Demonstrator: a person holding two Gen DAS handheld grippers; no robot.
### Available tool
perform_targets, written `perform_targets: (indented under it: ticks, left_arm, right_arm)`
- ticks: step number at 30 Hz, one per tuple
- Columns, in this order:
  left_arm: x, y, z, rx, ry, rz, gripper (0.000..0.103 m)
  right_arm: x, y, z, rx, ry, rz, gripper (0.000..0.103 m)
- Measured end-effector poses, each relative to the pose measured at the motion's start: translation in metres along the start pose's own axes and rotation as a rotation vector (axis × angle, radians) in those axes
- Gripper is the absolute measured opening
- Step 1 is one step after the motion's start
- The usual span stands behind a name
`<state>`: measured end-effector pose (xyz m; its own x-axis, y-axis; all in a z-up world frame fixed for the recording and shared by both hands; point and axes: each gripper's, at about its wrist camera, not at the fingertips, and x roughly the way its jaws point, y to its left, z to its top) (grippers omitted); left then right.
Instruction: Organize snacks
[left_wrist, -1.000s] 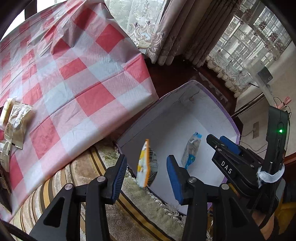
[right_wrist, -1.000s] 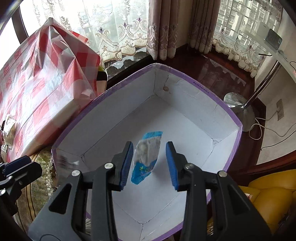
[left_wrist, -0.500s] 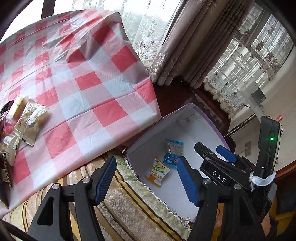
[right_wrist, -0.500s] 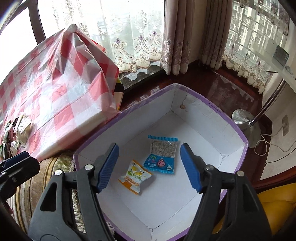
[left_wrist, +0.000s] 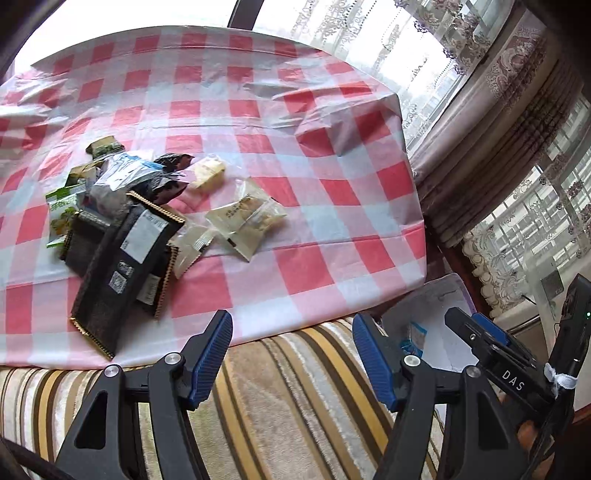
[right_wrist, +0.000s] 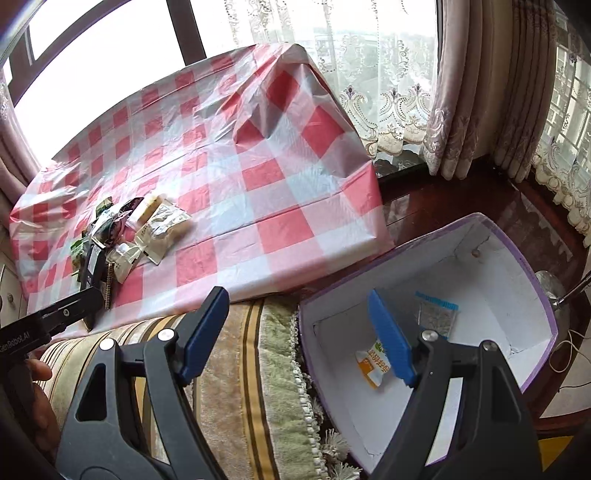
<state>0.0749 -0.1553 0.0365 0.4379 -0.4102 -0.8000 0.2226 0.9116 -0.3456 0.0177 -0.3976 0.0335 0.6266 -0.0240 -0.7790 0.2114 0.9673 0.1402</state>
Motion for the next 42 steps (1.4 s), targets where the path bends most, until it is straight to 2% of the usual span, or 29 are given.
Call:
perform_targets:
  ticks: [5,12,20,31,37,42]
  left_arm:
    - [-0.018,0.041,-0.007,-0.066,-0.020,0.007,0.065]
    - [-0.043,0.087,-0.018,-0.068,-0.072,0.069,0.065]
    - [-0.038,0.134,-0.015,-0.050,-0.053,0.118,0.065]
    - [0.006,0.128,0.018,0.138,0.040,0.081,0.065]
    - [0.029,0.131,0.028,0.162,0.093,0.057,0.065]
    - [0.033,0.130,0.030,0.175,0.091,0.040,0.065]
  right_arm:
    - [0.000,0.030,0.001,-0.055,0.007,0.043,0.080]
    - [0.015,0.068,-0.001,-0.090,0.055,0.114,0.080]
    - [0.048,0.104,0.005,-0.119,0.096,0.105,0.080]
    - [0.092,0.131,0.033,-0.080,0.116,0.094,0.080]
    - [0.113,0.146,0.047,-0.070,0.123,0.089,0.080]
    - [0.132,0.161,0.057,-0.072,0.126,0.082,0.080]
